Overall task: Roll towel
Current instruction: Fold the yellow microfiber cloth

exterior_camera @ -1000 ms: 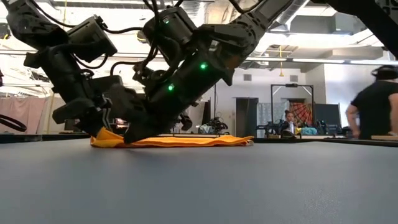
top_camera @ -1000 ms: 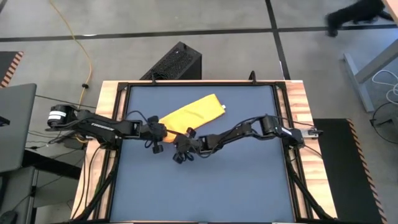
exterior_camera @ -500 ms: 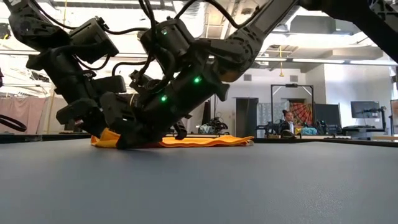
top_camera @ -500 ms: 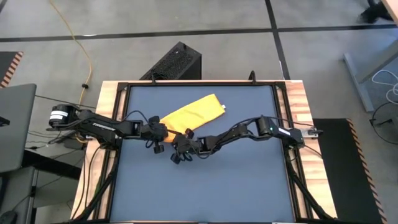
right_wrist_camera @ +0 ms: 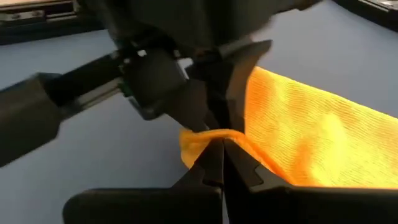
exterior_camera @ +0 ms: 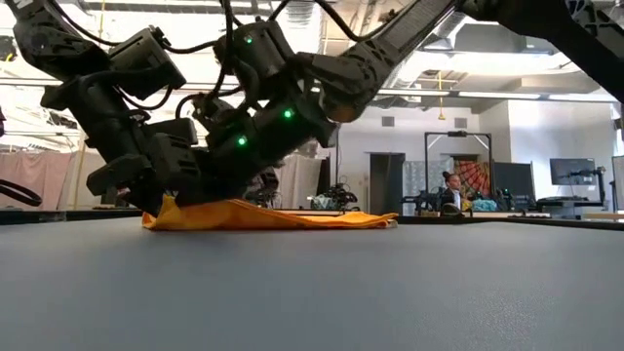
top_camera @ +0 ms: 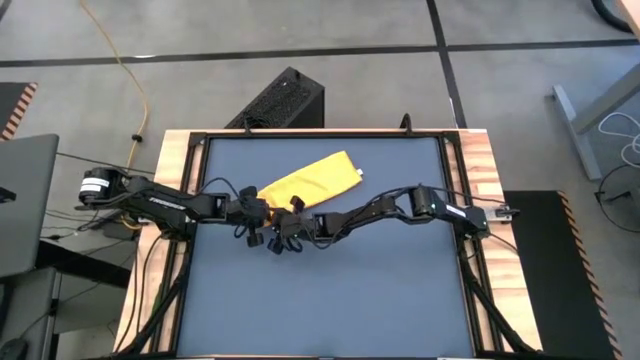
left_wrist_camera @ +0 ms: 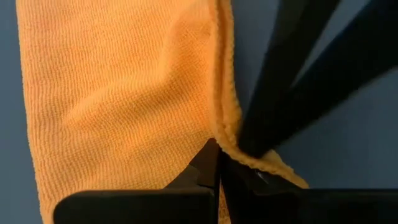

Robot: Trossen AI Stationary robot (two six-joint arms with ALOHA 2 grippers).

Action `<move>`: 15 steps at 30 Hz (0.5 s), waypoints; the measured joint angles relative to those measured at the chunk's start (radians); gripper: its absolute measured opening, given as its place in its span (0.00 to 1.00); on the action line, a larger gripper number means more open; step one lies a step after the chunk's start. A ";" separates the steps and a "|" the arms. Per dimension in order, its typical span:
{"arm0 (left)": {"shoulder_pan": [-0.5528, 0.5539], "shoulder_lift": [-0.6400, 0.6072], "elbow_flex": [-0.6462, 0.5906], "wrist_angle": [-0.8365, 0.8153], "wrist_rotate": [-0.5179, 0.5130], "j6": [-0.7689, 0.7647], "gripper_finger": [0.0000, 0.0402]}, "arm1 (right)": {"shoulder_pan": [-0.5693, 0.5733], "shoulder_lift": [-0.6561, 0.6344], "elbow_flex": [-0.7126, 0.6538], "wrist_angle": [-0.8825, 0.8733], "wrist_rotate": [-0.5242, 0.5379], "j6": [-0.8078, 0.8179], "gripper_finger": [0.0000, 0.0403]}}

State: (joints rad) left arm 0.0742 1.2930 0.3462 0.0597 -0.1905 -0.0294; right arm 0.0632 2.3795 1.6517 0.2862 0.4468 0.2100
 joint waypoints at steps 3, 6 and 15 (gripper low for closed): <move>0.000 0.000 0.000 0.000 0.001 0.002 0.00 | 0.000 0.000 0.019 0.002 -0.034 -0.005 0.04; 0.000 0.000 0.000 -0.004 0.002 0.008 0.00 | -0.001 -0.006 0.019 -0.017 -0.065 0.020 0.04; -0.001 0.000 0.000 -0.013 0.003 0.018 0.00 | 0.048 -0.073 -0.005 -0.210 -0.110 0.089 0.04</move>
State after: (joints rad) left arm 0.0734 1.2930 0.3458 0.0465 -0.1875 -0.0113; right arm 0.1115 2.3066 1.6470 0.0767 0.3370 0.2993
